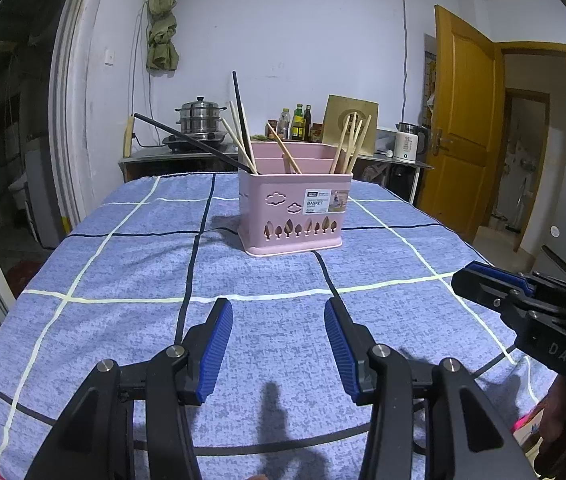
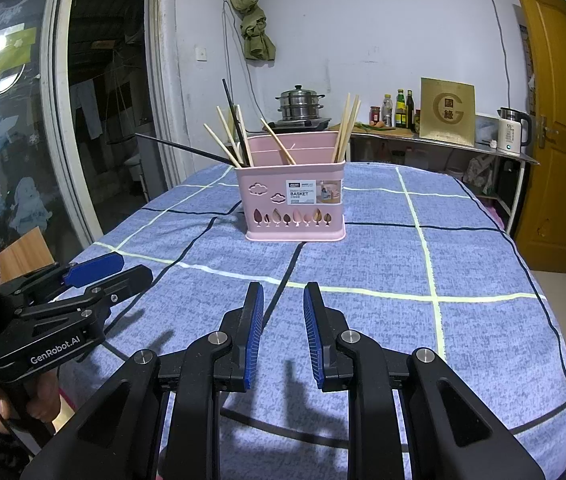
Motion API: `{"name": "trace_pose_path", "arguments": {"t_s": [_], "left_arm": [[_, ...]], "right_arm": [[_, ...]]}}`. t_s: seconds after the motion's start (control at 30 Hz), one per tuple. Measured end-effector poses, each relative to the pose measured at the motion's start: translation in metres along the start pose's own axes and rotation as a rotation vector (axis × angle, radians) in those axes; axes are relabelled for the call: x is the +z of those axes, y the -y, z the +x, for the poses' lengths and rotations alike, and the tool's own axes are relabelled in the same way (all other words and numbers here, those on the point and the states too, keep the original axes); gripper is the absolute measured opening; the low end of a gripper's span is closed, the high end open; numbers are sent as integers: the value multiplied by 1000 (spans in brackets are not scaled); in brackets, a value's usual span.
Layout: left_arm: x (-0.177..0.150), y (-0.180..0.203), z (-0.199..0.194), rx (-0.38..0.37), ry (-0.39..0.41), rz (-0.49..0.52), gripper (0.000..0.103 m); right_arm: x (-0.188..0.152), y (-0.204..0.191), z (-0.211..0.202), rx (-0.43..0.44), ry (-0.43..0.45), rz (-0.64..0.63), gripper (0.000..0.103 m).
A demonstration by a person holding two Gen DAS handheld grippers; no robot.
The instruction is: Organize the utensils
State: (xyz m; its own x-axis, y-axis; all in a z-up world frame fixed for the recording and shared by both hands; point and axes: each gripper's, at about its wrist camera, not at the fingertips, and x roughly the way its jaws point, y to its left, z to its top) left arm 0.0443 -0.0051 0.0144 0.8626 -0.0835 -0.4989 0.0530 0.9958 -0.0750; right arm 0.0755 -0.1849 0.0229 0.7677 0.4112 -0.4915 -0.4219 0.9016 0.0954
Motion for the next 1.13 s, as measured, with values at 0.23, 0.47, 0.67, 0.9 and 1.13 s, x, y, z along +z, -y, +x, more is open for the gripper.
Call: {"name": "trace_pose_path", "arguments": {"t_s": [0.23,0.47,0.67,0.9,1.13], "left_arm": [[0,-1,2,2,-8,-5,48],[-1,1,1,16,-8,4,48],[-2,2,1,6,-11,9,48],[-4,4,1,16,-14,10,48],[-5,3,2,9,-21,3,48]], "right_arm": [[0,0,0,2,-1,0,21],[-2,0,0,2,-3,0,21],[-2,0,0,2,-3,1,21],[-2,0,0,2,-4,1,21],[-2,0,0,2,-3,-1,21]]}}
